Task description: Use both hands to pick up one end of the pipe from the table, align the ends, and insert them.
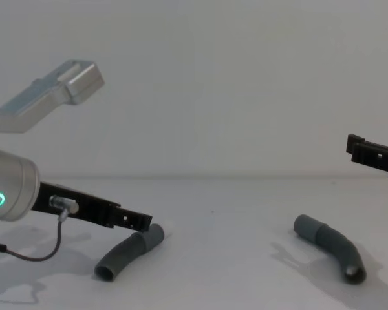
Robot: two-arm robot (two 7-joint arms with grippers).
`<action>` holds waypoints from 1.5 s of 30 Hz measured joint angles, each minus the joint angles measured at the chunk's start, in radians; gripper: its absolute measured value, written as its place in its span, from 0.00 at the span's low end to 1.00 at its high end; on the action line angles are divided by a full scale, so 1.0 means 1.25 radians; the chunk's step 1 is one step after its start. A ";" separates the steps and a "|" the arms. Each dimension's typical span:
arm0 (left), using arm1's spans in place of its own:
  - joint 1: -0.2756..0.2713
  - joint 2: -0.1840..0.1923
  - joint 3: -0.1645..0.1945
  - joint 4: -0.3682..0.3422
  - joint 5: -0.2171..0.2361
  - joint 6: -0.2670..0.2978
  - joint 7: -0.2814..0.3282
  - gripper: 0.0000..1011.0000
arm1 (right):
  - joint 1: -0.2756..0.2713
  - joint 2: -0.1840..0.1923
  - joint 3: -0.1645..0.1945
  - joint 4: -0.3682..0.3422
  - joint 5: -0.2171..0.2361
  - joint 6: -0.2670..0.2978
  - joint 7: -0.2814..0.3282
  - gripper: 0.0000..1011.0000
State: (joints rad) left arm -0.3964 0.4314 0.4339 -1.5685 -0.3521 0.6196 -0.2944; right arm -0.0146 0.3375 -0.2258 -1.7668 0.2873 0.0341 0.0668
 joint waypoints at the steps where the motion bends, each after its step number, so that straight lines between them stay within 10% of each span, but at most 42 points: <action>1: -0.002 -0.001 0.001 0.003 0.000 0.000 -0.001 0.99 | 0.000 0.000 0.000 0.000 0.000 0.000 0.000 0.99; 45: -0.072 -0.067 0.035 0.137 0.045 0.014 -0.033 0.99 | 0.000 0.000 0.000 0.000 0.000 0.000 0.000 0.99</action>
State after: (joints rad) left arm -0.4859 0.3476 0.4773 -1.3976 -0.2960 0.6367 -0.3362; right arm -0.0146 0.3375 -0.2258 -1.7668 0.2873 0.0341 0.0668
